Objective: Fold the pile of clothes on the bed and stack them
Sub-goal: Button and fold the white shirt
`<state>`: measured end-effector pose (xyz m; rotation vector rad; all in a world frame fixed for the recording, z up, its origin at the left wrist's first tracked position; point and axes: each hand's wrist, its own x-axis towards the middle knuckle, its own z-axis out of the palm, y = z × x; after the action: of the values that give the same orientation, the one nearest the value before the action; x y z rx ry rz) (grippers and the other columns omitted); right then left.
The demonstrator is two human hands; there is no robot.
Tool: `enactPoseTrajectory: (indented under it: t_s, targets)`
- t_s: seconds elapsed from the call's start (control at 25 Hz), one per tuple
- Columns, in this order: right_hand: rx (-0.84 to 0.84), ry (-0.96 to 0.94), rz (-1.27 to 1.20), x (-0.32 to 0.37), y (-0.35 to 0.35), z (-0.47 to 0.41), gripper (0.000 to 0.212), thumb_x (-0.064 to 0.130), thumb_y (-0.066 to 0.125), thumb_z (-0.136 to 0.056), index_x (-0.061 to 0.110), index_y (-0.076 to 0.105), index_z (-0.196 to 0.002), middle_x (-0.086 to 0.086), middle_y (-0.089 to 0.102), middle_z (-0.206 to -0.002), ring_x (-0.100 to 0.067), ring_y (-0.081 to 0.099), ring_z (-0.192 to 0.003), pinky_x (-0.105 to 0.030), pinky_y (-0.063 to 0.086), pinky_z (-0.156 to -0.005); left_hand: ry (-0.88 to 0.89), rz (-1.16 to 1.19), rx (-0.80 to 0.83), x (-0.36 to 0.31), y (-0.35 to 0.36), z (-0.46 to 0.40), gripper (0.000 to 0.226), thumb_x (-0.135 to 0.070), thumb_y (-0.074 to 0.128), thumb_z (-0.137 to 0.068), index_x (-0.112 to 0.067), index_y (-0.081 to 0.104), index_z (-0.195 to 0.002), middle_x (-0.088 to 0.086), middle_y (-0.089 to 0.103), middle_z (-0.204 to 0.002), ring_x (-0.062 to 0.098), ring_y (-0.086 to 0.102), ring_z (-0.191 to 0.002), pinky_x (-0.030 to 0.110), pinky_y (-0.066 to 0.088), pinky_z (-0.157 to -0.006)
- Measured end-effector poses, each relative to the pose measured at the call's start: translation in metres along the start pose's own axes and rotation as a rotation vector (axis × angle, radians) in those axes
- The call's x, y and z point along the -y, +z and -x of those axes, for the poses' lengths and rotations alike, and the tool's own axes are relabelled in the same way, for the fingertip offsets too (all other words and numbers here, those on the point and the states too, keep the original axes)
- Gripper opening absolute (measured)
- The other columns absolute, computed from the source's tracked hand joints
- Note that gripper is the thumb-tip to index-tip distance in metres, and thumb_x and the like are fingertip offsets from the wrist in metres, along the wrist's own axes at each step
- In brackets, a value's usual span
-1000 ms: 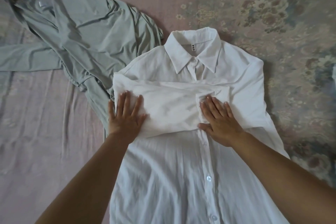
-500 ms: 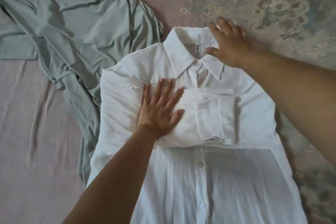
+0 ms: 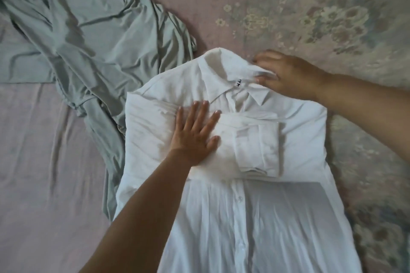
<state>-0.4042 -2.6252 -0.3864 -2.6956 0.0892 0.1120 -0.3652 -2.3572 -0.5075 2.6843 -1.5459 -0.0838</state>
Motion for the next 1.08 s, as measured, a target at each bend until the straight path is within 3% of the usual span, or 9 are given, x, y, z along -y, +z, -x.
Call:
enactPoseTrajectory:
  t_s: [0.08,0.2,0.36,0.44,0.52,0.64,0.84,0.96,1.08]
  targets:
    - [-0.101,-0.165,0.106,0.023,0.005,0.042,0.031,0.023,0.056,-0.092,0.002,0.063,-0.114,-0.016,0.058,-0.126,-0.028,0.058,-0.110,-0.034,0.050,-0.082,-0.103,-0.025,0.001,0.003,-0.018,0.001,0.074,-0.047,0.038,-0.084,-0.004,0.026,-0.142,0.024,0.037,-0.146,0.036,0.037,-0.136,0.050,0.004,-0.116]
    - [-0.175,-0.337,0.255,0.062,0.015,0.100,0.026,0.023,0.048,-0.086,0.008,0.061,-0.102,-0.018,0.064,-0.116,-0.032,0.066,-0.099,-0.037,0.055,-0.077,-0.303,-0.027,-0.277,-0.001,-0.062,0.011,0.080,-0.050,0.047,-0.085,0.008,0.029,-0.138,0.030,0.041,-0.141,0.039,0.040,-0.133,0.055,0.018,-0.113]
    - [-0.127,-0.388,0.401,0.095,0.051,0.165,0.014,0.013,0.049,-0.083,0.015,0.047,-0.096,-0.017,0.066,-0.104,-0.032,0.066,-0.088,-0.038,0.055,-0.059,0.251,-0.067,-0.618,-0.011,-0.090,0.048,0.042,-0.023,0.070,-0.083,-0.008,0.054,-0.119,0.010,0.065,-0.098,0.029,0.061,-0.100,0.052,0.039,-0.100]
    - [-0.113,-0.320,0.476,0.104,0.064,0.193,0.015,0.007,0.050,-0.082,0.015,0.048,-0.095,-0.014,0.064,-0.095,-0.030,0.063,-0.078,-0.034,0.049,-0.051,0.442,-0.060,-0.575,-0.017,-0.096,0.079,0.024,-0.009,0.067,-0.079,-0.011,0.055,-0.100,0.004,0.055,-0.071,0.023,0.055,-0.064,0.036,0.048,-0.063]
    - [-0.100,-0.260,0.506,0.116,0.078,0.226,0.017,0.005,0.054,-0.080,0.014,0.049,-0.093,-0.013,0.061,-0.089,-0.028,0.058,-0.070,-0.032,0.044,-0.049,0.524,-0.088,-0.496,-0.025,-0.095,0.117,0.022,-0.003,0.059,-0.079,-0.012,0.052,-0.098,0.002,0.052,-0.067,0.018,0.048,-0.053,0.027,0.032,-0.043]
    - [0.003,-0.222,0.505,0.133,0.104,0.269,0.027,0.016,0.068,-0.075,0.014,0.049,-0.093,-0.010,0.057,-0.085,-0.026,0.054,-0.067,-0.032,0.041,-0.049,0.591,-0.077,-0.372,-0.038,-0.076,0.165,0.026,0.004,0.044,-0.083,-0.012,0.051,-0.103,0.000,0.057,-0.070,0.015,0.048,-0.051,0.023,0.029,-0.038]
    - [0.228,-0.161,0.488,0.136,0.129,0.297,0.048,0.043,0.074,-0.063,0.017,0.050,-0.096,-0.006,0.056,-0.083,-0.022,0.054,-0.065,-0.031,0.040,-0.048,0.647,-0.087,-0.061,-0.045,-0.048,0.202,0.062,-0.005,0.063,-0.056,-0.015,0.049,-0.116,0.002,0.057,-0.084,0.014,0.049,-0.054,0.021,0.033,-0.038]
    - [0.123,-0.120,0.343,0.129,0.123,0.292,0.043,0.053,0.043,-0.082,0.017,0.059,-0.100,-0.005,0.063,-0.087,-0.023,0.062,-0.068,-0.033,0.048,-0.051,0.528,0.015,-0.138,-0.034,-0.065,0.199,0.058,-0.016,0.051,-0.066,-0.011,0.048,-0.124,0.007,0.060,-0.091,0.022,0.056,-0.063,0.030,0.039,-0.050]
    - [-0.195,0.273,0.279,0.105,0.102,0.265,0.032,0.030,0.045,-0.085,0.007,0.057,-0.104,-0.019,0.062,-0.095,-0.037,0.063,-0.077,-0.042,0.052,-0.060,-0.023,0.024,-0.348,-0.004,-0.088,0.175,0.040,-0.022,0.045,-0.089,-0.003,0.051,-0.124,0.018,0.063,-0.104,0.035,0.061,-0.087,0.043,0.038,-0.074]
